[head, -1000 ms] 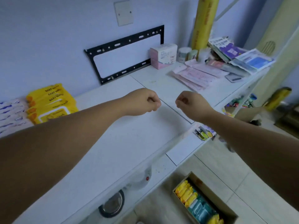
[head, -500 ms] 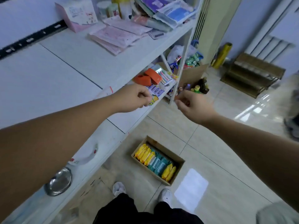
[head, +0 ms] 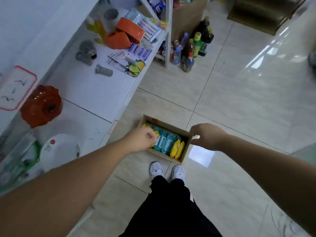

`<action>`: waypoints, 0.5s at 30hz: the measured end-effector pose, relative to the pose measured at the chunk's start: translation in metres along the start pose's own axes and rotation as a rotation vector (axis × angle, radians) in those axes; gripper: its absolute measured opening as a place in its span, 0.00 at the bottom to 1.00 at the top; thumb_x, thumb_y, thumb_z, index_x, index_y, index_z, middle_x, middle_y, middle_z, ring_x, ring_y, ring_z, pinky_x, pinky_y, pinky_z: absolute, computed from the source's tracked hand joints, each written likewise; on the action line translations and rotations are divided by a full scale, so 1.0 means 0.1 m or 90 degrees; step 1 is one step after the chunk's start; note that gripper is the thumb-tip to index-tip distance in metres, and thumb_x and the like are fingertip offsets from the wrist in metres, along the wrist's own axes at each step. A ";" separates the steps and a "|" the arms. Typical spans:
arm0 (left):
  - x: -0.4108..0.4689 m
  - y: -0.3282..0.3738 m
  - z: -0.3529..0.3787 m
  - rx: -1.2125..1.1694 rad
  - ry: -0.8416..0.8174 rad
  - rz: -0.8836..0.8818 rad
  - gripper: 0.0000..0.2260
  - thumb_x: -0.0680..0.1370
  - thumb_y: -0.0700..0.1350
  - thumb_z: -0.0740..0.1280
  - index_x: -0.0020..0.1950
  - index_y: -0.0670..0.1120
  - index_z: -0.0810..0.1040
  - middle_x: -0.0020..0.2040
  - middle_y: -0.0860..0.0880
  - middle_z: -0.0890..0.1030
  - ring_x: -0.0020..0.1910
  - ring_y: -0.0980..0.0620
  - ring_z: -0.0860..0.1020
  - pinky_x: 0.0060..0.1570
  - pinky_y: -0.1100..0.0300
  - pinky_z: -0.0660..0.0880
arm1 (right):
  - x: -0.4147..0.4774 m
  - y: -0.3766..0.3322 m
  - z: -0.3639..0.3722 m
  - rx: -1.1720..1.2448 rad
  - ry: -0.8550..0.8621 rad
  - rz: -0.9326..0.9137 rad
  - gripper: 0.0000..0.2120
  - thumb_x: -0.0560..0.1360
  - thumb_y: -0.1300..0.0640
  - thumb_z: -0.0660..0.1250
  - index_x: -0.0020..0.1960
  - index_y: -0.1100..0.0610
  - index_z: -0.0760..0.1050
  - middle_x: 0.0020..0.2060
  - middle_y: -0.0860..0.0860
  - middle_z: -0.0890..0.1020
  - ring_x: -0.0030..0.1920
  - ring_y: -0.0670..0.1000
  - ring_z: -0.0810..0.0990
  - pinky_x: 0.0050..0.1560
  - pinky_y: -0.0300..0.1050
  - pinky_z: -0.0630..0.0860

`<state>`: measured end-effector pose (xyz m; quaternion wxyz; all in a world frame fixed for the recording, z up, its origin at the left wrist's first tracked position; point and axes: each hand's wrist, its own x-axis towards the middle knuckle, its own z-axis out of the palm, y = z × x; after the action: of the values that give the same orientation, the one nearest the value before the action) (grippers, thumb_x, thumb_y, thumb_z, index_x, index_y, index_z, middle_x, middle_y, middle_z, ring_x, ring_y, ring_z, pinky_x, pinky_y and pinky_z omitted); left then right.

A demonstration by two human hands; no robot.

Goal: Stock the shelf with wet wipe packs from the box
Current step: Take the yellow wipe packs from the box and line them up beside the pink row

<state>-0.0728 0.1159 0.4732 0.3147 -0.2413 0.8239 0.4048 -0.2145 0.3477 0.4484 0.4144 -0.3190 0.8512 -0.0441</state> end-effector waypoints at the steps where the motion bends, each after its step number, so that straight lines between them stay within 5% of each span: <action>1: 0.14 -0.10 0.13 0.005 -0.010 -0.005 0.07 0.79 0.45 0.69 0.51 0.44 0.84 0.47 0.49 0.84 0.47 0.54 0.80 0.38 0.70 0.70 | 0.12 0.08 0.13 0.005 -0.014 0.016 0.14 0.75 0.47 0.70 0.59 0.50 0.79 0.56 0.48 0.82 0.59 0.54 0.79 0.55 0.46 0.76; 6: 0.91 -0.65 0.82 0.008 -0.082 -0.038 0.05 0.78 0.47 0.70 0.48 0.47 0.84 0.45 0.56 0.83 0.49 0.55 0.81 0.49 0.60 0.76 | 0.81 0.45 0.82 0.017 -0.058 0.069 0.15 0.74 0.48 0.70 0.58 0.52 0.79 0.56 0.51 0.83 0.57 0.55 0.80 0.56 0.51 0.79; 11: 1.68 -1.20 1.51 0.006 -0.115 -0.069 0.08 0.78 0.48 0.70 0.54 0.47 0.83 0.51 0.52 0.83 0.52 0.53 0.80 0.50 0.60 0.74 | 1.45 0.85 1.53 0.035 -0.063 0.101 0.14 0.75 0.50 0.69 0.59 0.51 0.80 0.57 0.50 0.83 0.59 0.56 0.80 0.59 0.53 0.78; 15: 2.11 -1.63 2.01 0.031 -0.150 -0.097 0.04 0.77 0.50 0.69 0.50 0.53 0.80 0.45 0.51 0.79 0.47 0.51 0.78 0.54 0.52 0.76 | 1.81 1.13 2.09 0.013 -0.082 0.095 0.13 0.75 0.51 0.68 0.59 0.48 0.79 0.57 0.48 0.83 0.60 0.55 0.80 0.58 0.53 0.79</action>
<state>-0.0459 0.1595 0.1433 0.4447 -0.2464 0.7702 0.3852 -0.2004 0.3721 0.1507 0.4735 -0.2525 0.8438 -0.0012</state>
